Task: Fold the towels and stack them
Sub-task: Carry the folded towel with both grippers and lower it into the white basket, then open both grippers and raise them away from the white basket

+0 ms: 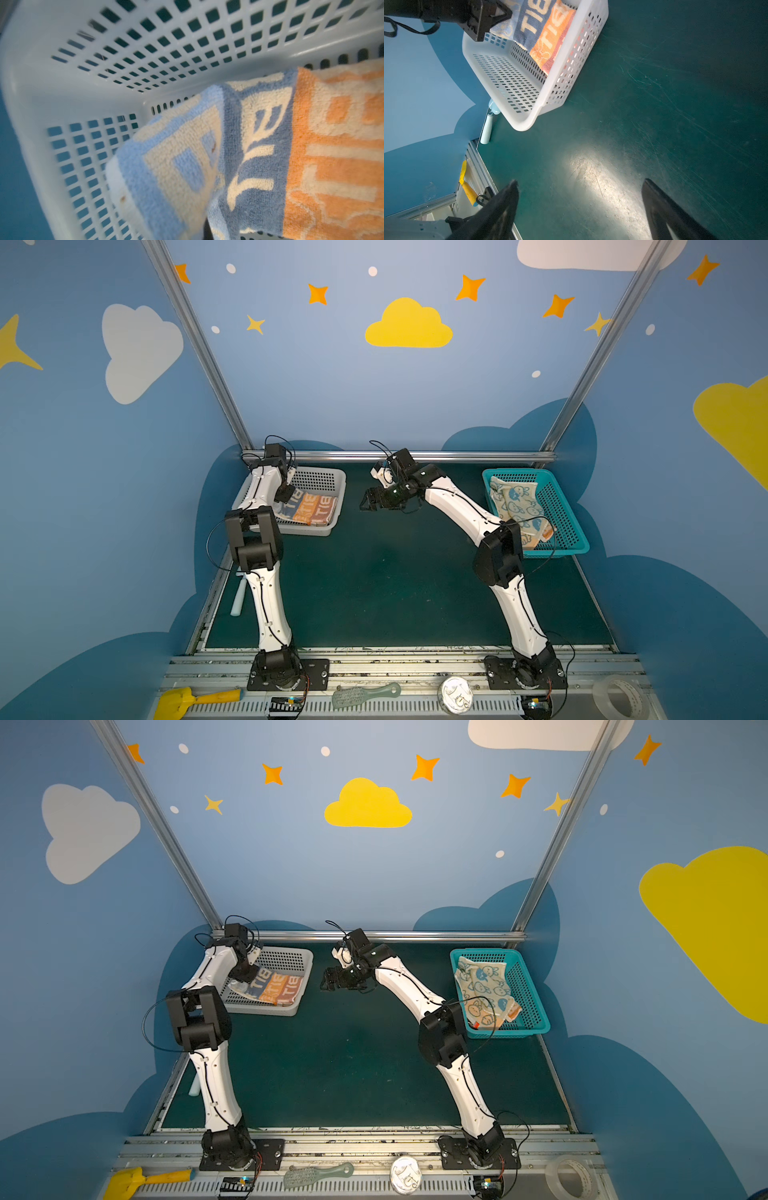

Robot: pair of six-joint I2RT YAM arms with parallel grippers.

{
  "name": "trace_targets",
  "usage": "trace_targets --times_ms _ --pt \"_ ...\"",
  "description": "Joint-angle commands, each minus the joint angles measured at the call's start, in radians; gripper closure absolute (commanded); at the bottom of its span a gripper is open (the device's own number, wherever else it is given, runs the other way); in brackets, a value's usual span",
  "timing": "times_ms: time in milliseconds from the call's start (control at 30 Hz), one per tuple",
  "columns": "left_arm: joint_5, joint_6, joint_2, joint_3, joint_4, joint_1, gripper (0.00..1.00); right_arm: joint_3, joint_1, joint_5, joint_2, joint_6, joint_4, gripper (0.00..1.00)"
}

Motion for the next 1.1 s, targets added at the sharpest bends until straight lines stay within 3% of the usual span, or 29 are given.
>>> trace_targets --times_ms 0,133,467,533,633,700,900,1067 --pt "-0.010 -0.008 0.030 0.017 0.003 0.007 0.97 -0.007 -0.006 0.000 -0.023 -0.014 0.008 0.09" --pt "-0.073 -0.028 0.044 0.033 0.016 0.009 0.97 -0.015 -0.008 0.000 -0.028 -0.011 0.002 0.09" --pt "-0.081 -0.060 0.046 0.057 0.025 0.024 0.94 -0.033 -0.017 0.009 -0.051 0.005 -0.020 0.09" --pt "-0.078 -0.069 0.048 0.058 0.022 0.023 0.84 -0.035 -0.018 0.025 -0.058 0.018 -0.022 0.08" --pt "-0.078 -0.079 0.044 0.055 0.020 0.021 0.51 -0.057 -0.021 0.019 -0.072 0.010 0.001 0.08" --pt "-0.079 -0.087 0.034 0.056 0.021 0.020 0.01 -0.057 -0.021 0.025 -0.078 0.005 -0.001 0.08" --pt "-0.109 -0.094 -0.057 0.054 0.020 -0.012 0.00 -0.064 -0.023 0.093 -0.122 -0.014 -0.047 0.08" --pt "-0.168 -0.048 -0.215 0.006 0.084 -0.119 0.00 -0.080 -0.049 0.258 -0.211 -0.020 -0.149 0.08"
